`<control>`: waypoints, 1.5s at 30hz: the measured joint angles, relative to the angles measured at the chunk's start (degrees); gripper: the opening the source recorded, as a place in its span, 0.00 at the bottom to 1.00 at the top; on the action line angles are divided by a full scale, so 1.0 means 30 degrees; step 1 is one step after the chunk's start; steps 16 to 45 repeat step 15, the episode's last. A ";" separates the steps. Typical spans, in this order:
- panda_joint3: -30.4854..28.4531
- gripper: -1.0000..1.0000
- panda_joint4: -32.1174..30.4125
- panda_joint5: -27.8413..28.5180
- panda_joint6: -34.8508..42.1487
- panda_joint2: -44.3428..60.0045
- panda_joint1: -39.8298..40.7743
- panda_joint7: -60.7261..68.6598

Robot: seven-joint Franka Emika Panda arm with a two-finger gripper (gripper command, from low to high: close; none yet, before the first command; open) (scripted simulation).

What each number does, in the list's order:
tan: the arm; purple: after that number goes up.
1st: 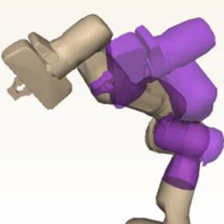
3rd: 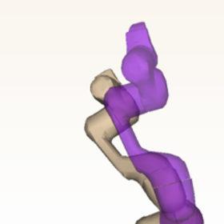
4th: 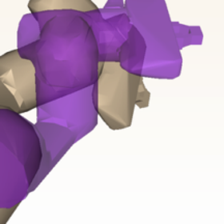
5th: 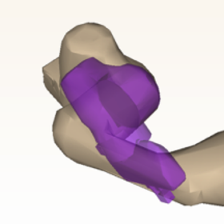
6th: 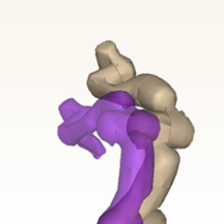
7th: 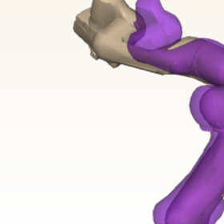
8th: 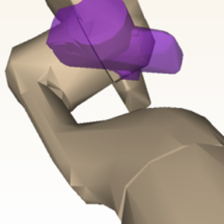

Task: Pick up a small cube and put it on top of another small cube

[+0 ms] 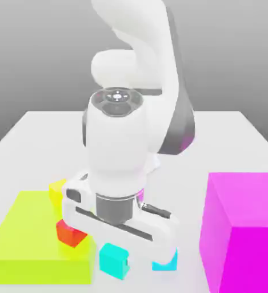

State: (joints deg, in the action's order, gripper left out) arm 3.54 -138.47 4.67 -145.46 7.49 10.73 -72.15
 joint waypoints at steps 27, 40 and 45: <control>-0.1400 1.00 -0.3733 -0.1588 -0.1277 -0.2638 0.2007 0.1393; -0.1400 1.00 -0.3733 -0.1588 -0.1277 -0.2638 0.2007 0.1393; -0.1400 1.00 -0.3733 -0.1588 -0.1277 -0.2638 0.2007 0.1393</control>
